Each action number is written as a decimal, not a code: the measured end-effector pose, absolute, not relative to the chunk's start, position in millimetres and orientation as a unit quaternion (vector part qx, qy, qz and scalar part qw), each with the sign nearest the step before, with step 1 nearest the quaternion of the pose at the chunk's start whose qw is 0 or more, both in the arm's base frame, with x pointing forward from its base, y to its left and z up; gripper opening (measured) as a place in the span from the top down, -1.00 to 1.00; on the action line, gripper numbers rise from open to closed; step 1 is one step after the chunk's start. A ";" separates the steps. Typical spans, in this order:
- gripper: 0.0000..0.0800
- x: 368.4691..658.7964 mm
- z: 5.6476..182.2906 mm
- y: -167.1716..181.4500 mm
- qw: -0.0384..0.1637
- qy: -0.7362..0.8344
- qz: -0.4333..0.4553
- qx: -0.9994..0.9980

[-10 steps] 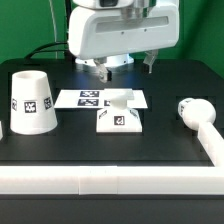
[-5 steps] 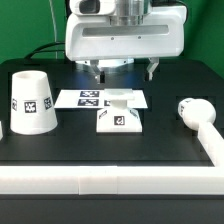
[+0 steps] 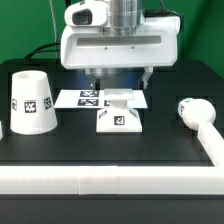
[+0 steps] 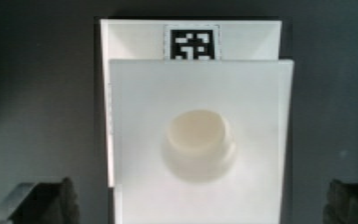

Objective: Assemble lamp

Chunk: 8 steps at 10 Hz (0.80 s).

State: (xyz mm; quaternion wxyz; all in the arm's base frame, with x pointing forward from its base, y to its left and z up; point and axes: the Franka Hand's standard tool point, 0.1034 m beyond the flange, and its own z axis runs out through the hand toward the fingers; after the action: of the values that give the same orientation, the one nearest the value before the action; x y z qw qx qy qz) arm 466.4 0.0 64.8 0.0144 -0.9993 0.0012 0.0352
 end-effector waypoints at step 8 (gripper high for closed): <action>-0.33 462.8 48.4 0.5 0.015 -0.007 0.038 -0.999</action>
Offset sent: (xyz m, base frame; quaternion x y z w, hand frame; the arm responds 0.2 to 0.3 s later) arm -0.0060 -0.0067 -0.0146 -0.0029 0.0128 -0.0012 0.9999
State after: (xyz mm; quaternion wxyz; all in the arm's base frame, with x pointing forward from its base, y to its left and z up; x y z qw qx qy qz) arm 462.8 0.5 48.4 0.0153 -0.9991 -0.0073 0.0383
